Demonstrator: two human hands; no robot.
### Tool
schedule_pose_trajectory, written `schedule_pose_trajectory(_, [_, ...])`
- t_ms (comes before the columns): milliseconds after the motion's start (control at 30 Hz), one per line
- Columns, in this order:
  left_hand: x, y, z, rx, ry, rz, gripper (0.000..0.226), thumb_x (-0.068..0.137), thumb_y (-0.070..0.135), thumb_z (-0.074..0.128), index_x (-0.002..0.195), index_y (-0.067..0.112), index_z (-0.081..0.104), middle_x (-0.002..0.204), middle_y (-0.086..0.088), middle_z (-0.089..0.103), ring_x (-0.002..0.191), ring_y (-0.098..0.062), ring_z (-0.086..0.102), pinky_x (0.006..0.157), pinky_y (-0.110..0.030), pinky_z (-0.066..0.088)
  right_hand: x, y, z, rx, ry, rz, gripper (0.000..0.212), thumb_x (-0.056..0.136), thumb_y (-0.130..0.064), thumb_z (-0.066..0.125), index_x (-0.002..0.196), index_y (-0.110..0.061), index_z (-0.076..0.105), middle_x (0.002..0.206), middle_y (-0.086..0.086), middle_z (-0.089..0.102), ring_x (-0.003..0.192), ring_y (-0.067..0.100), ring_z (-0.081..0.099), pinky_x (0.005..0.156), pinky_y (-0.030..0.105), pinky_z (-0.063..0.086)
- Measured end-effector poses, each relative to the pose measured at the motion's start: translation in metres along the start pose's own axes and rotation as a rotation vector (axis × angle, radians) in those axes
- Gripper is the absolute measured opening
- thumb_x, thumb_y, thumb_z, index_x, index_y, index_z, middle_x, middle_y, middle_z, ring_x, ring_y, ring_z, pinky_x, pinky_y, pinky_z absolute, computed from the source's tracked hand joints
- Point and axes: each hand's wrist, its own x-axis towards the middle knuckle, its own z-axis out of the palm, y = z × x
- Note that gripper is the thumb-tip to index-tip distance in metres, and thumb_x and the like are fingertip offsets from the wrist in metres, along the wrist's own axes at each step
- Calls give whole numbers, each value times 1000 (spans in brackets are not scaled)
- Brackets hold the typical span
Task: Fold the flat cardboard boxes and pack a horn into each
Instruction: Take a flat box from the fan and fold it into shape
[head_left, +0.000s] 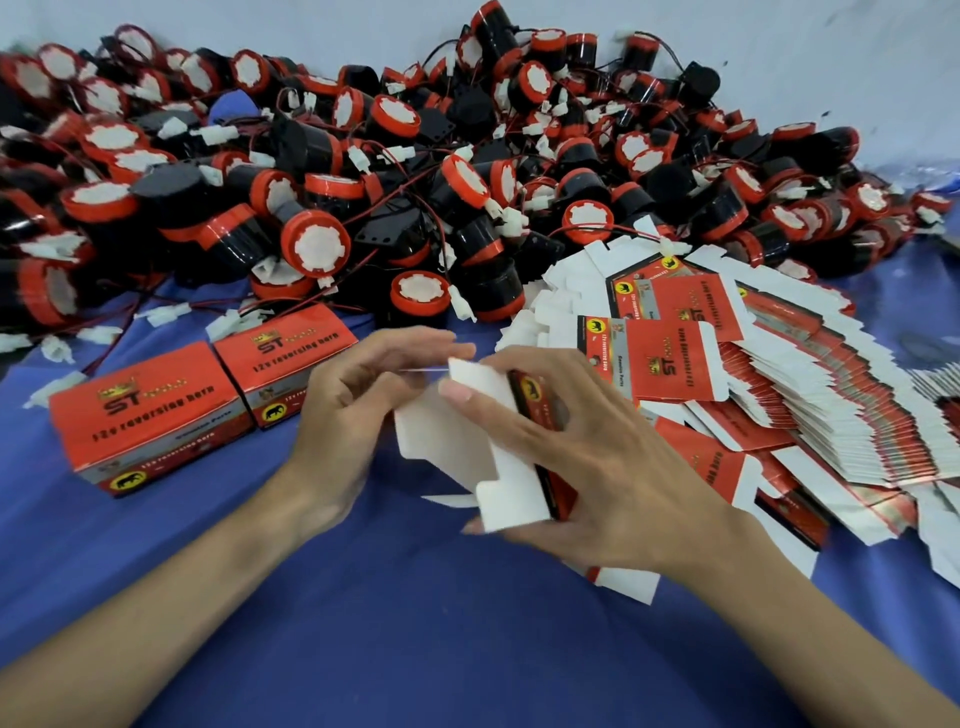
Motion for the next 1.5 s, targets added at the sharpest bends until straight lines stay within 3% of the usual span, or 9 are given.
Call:
schedule_pose_trajectory(133, [-7,3,7,185,-11,214,20,85,26,55,98,38,47,118,1,60,94,-23,62,72,-41,52,-1,1,-3,9,70,70,69,85,-67,47,140,-29,31,130,5,32,117,20,41,97,32,40])
schedule_pose_trajectory(267, [-9,-1,8,536,-154,454,15,90,21,51,101,27,59,126,4,47,105,-10,55,86,-20,46,-1,4,-4,2,145,58,66,90,-61,43,141,-22,28,138,6,34,118,24,44,96,39,41])
schedule_pose_trajectory(467, [-9,-4,6,531,-347,353,58,86,55,56,133,23,43,132,4,45,125,-13,46,100,-22,37,0,1,0,73,170,22,72,88,-56,52,140,-7,40,143,15,40,120,32,50,93,48,43])
schedule_pose_trajectory(700, [-9,1,7,429,-376,265,70,70,38,70,131,19,41,127,-5,44,121,-23,47,94,-30,44,-2,5,-5,186,69,-3,73,83,-58,58,133,-6,46,144,11,42,122,33,47,99,49,39])
schedule_pose_trajectory(800, [-9,2,5,389,-379,198,72,67,39,73,128,15,43,126,-5,42,119,-26,48,90,-32,45,-4,9,-8,188,2,-5,68,80,-44,69,134,-9,48,145,7,43,124,31,44,101,48,38])
schedule_pose_trajectory(1000, [-9,2,5,413,-403,151,96,57,72,71,131,18,43,128,1,39,124,-22,44,98,-30,43,-3,8,-7,151,37,28,49,77,-39,70,113,-6,69,127,2,61,118,32,51,97,43,42])
schedule_pose_trajectory(1200, [-10,2,6,461,-388,181,88,66,77,60,129,18,45,129,1,41,127,-17,42,101,-20,36,-2,5,-6,112,54,42,43,77,-46,67,91,-6,72,106,2,68,108,28,52,97,28,39])
schedule_pose_trajectory(1333, [-10,-1,7,481,-370,212,74,72,65,60,129,21,45,129,1,43,125,-17,44,99,-24,39,-1,4,-4,127,91,27,48,72,-48,74,88,-3,72,101,4,68,102,33,54,91,37,43])
schedule_pose_trajectory(1500, [-11,-3,6,475,-337,273,70,88,73,30,132,20,45,136,4,41,132,-22,39,101,-28,38,1,4,-4,114,138,-12,50,71,-48,78,87,-1,72,99,6,68,98,34,56,90,39,43])
